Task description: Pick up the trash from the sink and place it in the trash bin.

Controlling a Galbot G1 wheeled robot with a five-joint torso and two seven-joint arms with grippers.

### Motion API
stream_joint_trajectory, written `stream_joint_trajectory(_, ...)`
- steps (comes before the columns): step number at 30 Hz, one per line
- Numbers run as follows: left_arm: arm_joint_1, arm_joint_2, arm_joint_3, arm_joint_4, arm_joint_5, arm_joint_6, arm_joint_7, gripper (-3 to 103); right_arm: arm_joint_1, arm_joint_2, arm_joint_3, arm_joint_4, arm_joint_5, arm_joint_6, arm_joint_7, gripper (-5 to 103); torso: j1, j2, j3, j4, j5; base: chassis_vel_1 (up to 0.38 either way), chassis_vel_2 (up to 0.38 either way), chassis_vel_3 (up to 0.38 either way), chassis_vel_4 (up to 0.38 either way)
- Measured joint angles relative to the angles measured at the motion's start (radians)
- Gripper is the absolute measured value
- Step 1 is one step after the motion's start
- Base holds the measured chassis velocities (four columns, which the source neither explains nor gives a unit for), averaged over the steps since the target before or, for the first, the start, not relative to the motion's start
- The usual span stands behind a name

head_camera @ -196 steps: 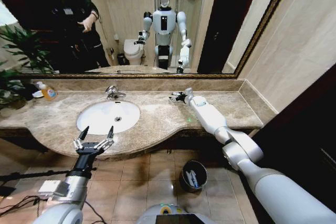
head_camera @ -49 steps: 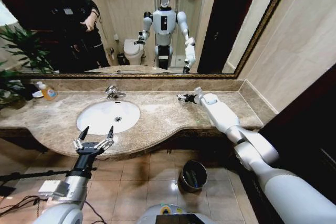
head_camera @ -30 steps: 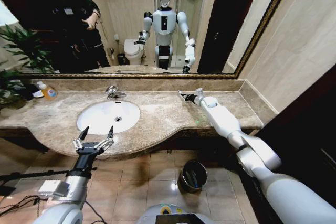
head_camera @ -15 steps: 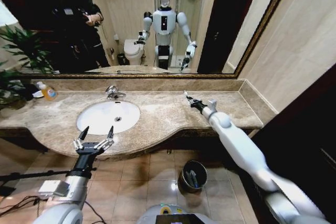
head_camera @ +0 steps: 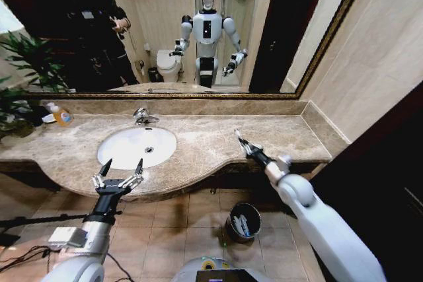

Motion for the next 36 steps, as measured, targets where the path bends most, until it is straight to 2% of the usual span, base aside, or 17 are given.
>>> stream_joint_trajectory(4,0.0,0.0,0.0,0.0,0.0,0.0,0.0,100,-0.17,0.061,0.083,0.017,-0.033,0.08,-0.062,1,0.0,0.0,0.0,0.0004,-0.0004,0.0,0.0,0.0,0.0)
stream_joint_trajectory(5,0.0,0.0,0.0,0.0,0.0,0.0,0.0,100,-0.17,0.061,0.083,0.017,-0.033,0.08,-0.062,1,0.0,0.0,0.0,0.0004,-0.0004,0.0,0.0,0.0,0.0)
stream_joint_trajectory(8,0.0,0.0,0.0,0.0,0.0,0.0,0.0,100,-0.254,0.105,0.114,-0.032,-0.065,0.16,-0.108,1,0.0,0.0,0.0,0.0003,-0.0004,0.0,0.0,0.0,0.0)
stream_joint_trajectory(9,0.0,0.0,0.0,0.0,0.0,0.0,0.0,100,-0.268,0.123,0.116,-0.065,-0.08,0.194,-0.118,1,0.0,0.0,0.0,0.0003,-0.0003,0.0,0.0,0.0,0.0)
stream_joint_trajectory(15,0.0,0.0,0.0,0.0,0.0,0.0,0.0,100,-0.271,0.177,0.098,-0.209,-0.103,0.261,-0.159,1,0.0,0.0,0.0,0.0002,-0.0004,0.0,0.0,0.0,0.0)
stream_joint_trajectory(18,0.0,0.0,0.0,0.0,0.0,0.0,0.0,100,-0.199,0.222,0.068,-0.353,-0.163,0.295,-0.176,1,0.0,0.0,0.0,0.0005,-0.0004,0.0,0.0,0.0,0.0)
stream_joint_trajectory(19,0.0,0.0,0.0,0.0,0.0,0.0,0.0,100,-0.199,0.222,0.068,-0.353,-0.163,0.295,-0.176,1,0.0,0.0,0.0,0.0005,-0.0004,0.0,0.0,0.0,0.0)
stream_joint_trajectory(25,0.0,0.0,0.0,0.0,0.0,0.0,0.0,100,-0.04,0.272,0.013,-0.605,-0.227,0.322,-0.171,1,0.0,0.0,0.0,0.0006,-0.0003,0.0,0.0,0.0,0.0)
stream_joint_trajectory(30,0.0,0.0,0.0,0.0,0.0,0.0,0.0,100,0.029,0.271,-0.032,-0.732,-0.228,0.336,-0.15,1,0.0,0.0,0.0,0.0004,0.0001,0.0,0.0,0.0,0.0)
stream_joint_trajectory(33,0.0,0.0,0.0,0.0,0.0,0.0,0.0,100,0.104,0.253,-0.089,-0.882,-0.222,0.374,-0.125,1,0.0,0.0,0.0,0.0005,-0.0003,0.0,0.0,0.0,0.0)
stream_joint_trajectory(36,0.0,0.0,0.0,0.0,0.0,0.0,0.0,100,0.138,0.264,-0.095,-0.949,-0.229,0.382,-0.124,1,0.0,0.0,0.0,0.0004,-0.0003,0.0,0.0,0.0,0.0)
